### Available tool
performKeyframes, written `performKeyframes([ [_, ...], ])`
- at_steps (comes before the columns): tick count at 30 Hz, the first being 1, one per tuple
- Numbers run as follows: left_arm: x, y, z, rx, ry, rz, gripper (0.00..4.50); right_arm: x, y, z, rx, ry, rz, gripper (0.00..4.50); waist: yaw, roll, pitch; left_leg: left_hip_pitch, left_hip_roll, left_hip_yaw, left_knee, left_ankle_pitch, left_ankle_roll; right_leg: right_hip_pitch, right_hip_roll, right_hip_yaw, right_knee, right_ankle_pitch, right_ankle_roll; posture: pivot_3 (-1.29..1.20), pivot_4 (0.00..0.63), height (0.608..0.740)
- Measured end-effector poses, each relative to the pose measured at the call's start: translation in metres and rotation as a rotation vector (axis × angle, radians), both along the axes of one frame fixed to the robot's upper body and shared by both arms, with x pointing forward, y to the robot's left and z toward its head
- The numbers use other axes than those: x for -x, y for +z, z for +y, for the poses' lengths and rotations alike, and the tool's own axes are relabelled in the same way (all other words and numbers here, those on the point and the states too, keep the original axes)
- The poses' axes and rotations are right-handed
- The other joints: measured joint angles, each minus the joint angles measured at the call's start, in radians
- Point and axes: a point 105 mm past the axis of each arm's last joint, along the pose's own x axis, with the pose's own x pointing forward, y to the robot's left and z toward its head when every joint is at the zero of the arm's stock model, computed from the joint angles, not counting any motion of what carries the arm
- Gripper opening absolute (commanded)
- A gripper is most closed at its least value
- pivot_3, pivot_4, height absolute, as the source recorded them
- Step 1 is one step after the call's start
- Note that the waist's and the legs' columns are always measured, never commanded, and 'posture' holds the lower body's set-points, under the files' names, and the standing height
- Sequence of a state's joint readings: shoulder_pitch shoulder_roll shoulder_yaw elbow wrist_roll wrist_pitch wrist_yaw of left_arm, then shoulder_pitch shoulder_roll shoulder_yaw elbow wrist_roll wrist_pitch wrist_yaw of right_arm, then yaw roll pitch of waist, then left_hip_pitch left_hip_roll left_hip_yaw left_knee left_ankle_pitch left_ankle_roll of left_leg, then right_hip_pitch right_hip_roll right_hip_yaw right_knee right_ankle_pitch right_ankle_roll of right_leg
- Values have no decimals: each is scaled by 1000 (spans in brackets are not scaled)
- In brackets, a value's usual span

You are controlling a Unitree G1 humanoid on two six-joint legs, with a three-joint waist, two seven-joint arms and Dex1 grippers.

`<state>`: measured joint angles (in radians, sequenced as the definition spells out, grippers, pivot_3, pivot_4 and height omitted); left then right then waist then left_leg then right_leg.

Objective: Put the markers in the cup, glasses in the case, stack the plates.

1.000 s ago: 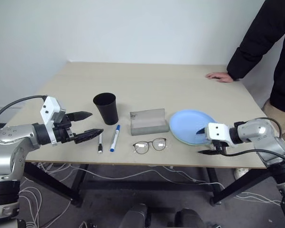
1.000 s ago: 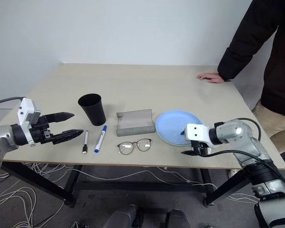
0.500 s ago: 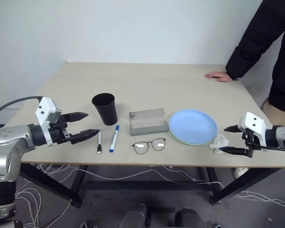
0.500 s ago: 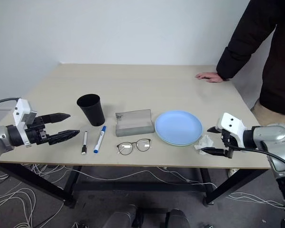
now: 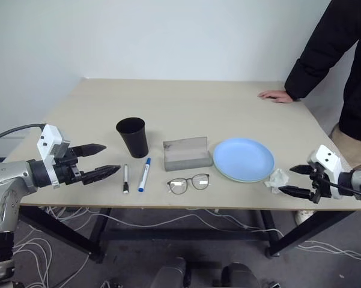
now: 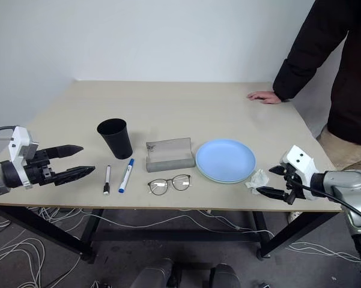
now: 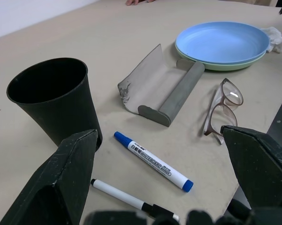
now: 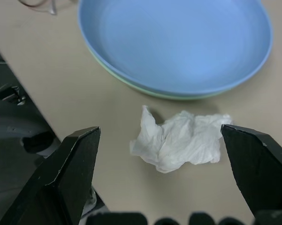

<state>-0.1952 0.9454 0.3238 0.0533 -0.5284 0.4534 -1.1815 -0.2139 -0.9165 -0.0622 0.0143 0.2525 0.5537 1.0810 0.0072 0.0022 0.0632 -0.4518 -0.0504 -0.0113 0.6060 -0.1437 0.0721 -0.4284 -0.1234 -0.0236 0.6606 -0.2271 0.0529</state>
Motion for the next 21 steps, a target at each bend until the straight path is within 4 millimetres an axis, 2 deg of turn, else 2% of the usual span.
performKeyframes([
  [5,0,0,0,1,2,4,4500,-4,-19,-1,-7,-55,27,4449,2,0,0,-1,6,5,2,0,0,-4,-2,-4,-3,1,-2,0,0,701],
  [10,1,-1,0,-1,3,6,4500,-12,-30,-2,-4,-101,23,4449,2,0,0,-1,8,5,3,0,0,-3,-10,-17,-6,2,-3,0,0,701],
  [17,1,-4,1,0,12,18,4500,-17,-30,1,-7,-112,2,4449,4,0,0,-1,9,4,4,0,0,-1,-15,-28,-5,3,-4,0,0,701],
  [20,1,-4,1,0,14,18,4500,-19,-32,2,-8,-121,0,3874,5,0,0,-1,9,3,5,0,0,0,-15,-30,-5,3,-4,0,0,701],
  [21,1,-4,1,-1,15,18,4500,-20,-33,1,-7,-126,0,3478,5,0,0,-1,9,3,5,0,0,0,-15,-31,-5,3,-4,0,0,701],
])
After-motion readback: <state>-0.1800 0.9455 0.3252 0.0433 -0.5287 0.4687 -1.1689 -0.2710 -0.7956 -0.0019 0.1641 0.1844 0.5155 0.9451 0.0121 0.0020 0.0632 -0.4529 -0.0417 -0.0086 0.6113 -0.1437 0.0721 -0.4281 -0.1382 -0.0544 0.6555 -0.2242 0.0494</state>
